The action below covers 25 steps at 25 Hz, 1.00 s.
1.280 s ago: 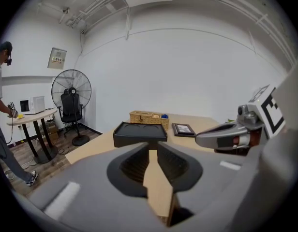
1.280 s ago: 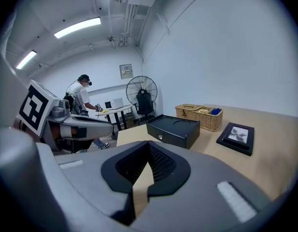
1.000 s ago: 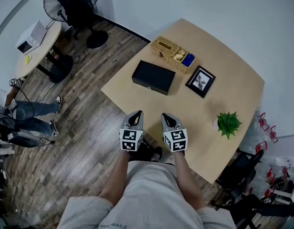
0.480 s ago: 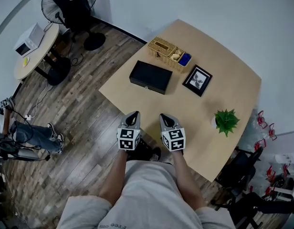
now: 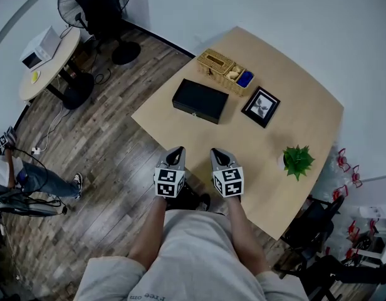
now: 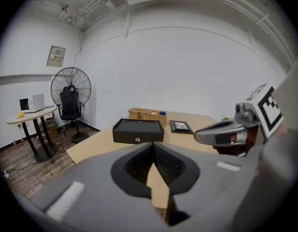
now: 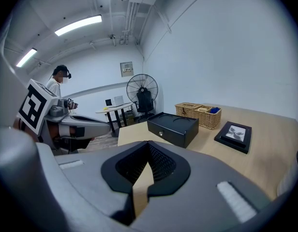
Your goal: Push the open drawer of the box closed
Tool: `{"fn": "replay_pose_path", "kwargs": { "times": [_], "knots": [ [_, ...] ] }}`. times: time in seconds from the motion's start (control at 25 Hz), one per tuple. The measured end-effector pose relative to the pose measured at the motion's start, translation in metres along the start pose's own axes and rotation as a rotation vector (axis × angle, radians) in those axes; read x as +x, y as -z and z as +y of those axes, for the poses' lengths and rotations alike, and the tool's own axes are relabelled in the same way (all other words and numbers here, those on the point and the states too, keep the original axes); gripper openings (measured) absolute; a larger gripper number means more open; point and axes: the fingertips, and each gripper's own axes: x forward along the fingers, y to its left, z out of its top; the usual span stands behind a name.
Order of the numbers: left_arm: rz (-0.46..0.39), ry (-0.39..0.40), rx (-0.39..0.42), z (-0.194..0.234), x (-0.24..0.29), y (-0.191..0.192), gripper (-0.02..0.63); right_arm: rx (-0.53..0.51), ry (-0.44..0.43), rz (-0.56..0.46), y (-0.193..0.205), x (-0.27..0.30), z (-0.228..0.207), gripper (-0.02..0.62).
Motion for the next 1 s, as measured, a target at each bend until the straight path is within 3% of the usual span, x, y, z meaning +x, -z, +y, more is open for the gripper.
{"fn": "replay_pose_path", "kwargs": {
  "times": [1.0],
  "knots": [
    [0.006,0.023,-0.002,0.0002,0.0005,0.0033,0.054,0.014,0.021,-0.016,-0.0048,0.0003,0.0000,0.002]
  ]
}}
